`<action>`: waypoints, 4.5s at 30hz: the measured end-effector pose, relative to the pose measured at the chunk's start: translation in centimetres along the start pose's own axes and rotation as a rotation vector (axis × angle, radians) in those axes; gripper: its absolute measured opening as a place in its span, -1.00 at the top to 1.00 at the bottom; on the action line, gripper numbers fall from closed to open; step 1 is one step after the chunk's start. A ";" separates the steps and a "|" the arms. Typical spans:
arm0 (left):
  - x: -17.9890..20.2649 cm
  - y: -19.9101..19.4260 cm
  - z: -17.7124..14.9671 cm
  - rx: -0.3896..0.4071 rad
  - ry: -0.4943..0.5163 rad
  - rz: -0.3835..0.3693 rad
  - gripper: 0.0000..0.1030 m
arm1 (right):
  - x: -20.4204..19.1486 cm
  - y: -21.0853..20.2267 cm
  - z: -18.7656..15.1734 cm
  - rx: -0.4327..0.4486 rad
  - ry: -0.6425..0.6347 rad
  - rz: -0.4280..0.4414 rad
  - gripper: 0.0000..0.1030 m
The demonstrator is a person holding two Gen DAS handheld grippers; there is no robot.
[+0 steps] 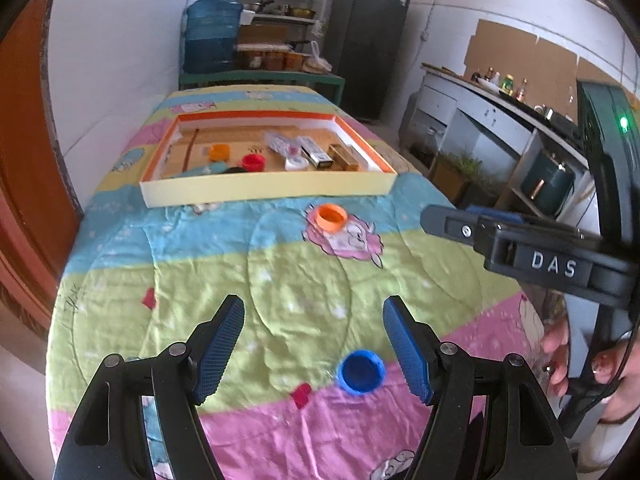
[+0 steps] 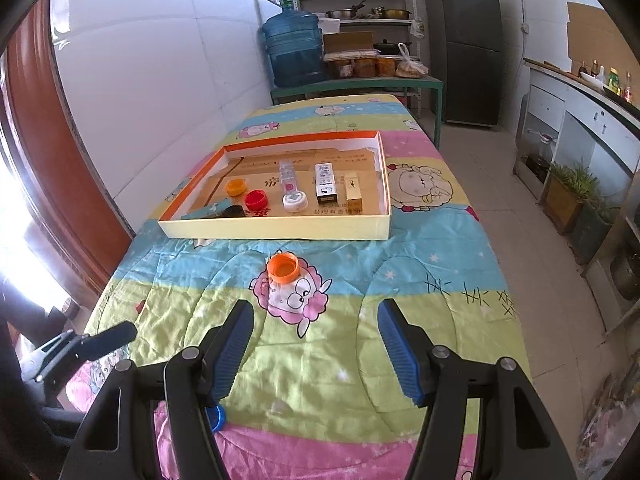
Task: Organize rigid objects
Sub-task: 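Move both tools back out of the lid toward the caps on the quilt, then grasp the blue cap with the left tool while the right tool grasps the orange cap, then carry the blue cap and orange cap over the box lid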
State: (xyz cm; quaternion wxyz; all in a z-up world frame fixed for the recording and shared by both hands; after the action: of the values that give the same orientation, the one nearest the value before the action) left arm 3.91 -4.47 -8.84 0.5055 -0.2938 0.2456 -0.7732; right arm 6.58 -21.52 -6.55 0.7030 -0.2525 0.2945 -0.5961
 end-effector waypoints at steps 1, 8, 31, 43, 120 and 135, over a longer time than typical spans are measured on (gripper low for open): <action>0.2 0.0 -0.2 -0.002 0.004 -0.003 -0.43 | 0.0 -0.1 -0.1 -0.001 -0.002 0.000 -0.24; 1.7 0.1 -1.7 -0.005 0.056 -0.049 -0.43 | -0.1 -0.3 -0.7 -0.009 -0.007 -0.005 -0.24; 1.9 2.9 -4.7 -0.040 0.118 0.000 -0.19 | 0.4 0.6 -1.9 -0.048 0.011 -0.006 -0.24; 0.7 2.5 -4.5 -0.010 0.091 -0.010 0.40 | -0.7 2.5 -1.6 -0.074 -0.029 -0.010 -0.24; -4.9 0.1 10.8 0.159 0.004 0.093 0.40 | -3.5 4.2 7.1 0.057 -0.113 -0.004 0.41; -5.7 2.4 17.2 0.181 0.017 0.105 0.40 | -2.4 4.7 11.1 0.098 -0.145 -0.033 0.41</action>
State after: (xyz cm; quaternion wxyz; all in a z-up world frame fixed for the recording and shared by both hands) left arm 19.30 -1.53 0.47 0.5677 -0.2270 0.1938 -0.7672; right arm 17.48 -18.36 -1.84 0.7240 -0.2654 0.2090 -0.6014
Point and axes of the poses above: each gripper's, at about its wrist camera, not at the fingertips, and y roughly the way its jaws point, x to its right, z to its top, the point moved 3 cm from there along y, roughly the way its jaws point, and after that the axes turned 3 degrees about -z, right-handed, at the moved point
